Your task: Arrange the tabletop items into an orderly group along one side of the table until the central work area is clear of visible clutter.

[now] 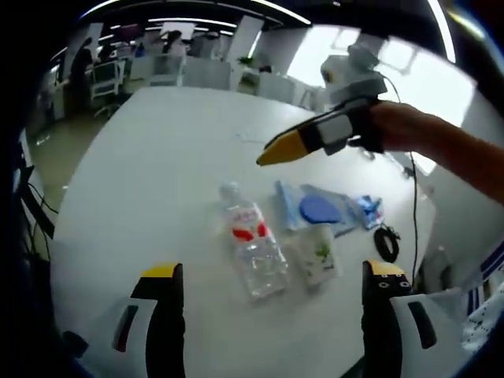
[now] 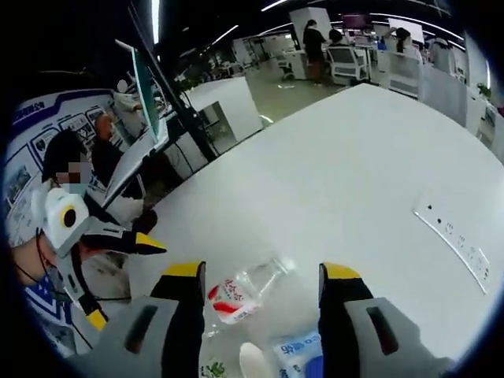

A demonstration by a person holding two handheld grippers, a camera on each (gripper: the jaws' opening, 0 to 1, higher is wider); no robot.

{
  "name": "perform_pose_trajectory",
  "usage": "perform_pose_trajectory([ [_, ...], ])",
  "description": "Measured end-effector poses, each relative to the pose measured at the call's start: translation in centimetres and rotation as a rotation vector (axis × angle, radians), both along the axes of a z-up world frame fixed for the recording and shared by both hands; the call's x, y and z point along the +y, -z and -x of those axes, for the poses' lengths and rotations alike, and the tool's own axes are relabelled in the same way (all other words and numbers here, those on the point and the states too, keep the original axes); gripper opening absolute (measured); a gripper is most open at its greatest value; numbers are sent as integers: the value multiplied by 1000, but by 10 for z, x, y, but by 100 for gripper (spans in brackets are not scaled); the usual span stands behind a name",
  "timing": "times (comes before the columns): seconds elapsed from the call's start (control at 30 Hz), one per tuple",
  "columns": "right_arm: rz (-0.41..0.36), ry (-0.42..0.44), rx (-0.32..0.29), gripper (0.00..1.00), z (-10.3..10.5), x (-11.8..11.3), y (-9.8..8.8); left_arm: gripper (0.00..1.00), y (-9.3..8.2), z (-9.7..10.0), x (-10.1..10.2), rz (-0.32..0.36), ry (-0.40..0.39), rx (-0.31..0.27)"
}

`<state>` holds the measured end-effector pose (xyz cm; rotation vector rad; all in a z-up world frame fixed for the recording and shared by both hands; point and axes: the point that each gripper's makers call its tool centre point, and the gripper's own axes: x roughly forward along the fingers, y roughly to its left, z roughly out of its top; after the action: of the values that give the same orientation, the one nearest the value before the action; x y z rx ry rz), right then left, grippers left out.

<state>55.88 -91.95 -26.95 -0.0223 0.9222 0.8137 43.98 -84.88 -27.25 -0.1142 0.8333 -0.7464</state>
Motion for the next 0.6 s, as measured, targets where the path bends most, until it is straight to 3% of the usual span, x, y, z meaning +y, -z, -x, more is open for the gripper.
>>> perform_pose_trajectory([
  [0.23, 6, 31, 47, 53, -3, 5, 16, 90, 5, -2, -2, 13, -1, 5],
  [0.6, -11, 158, 146, 43, -8, 6, 42, 90, 10, -4, -6, 39, 0, 9],
])
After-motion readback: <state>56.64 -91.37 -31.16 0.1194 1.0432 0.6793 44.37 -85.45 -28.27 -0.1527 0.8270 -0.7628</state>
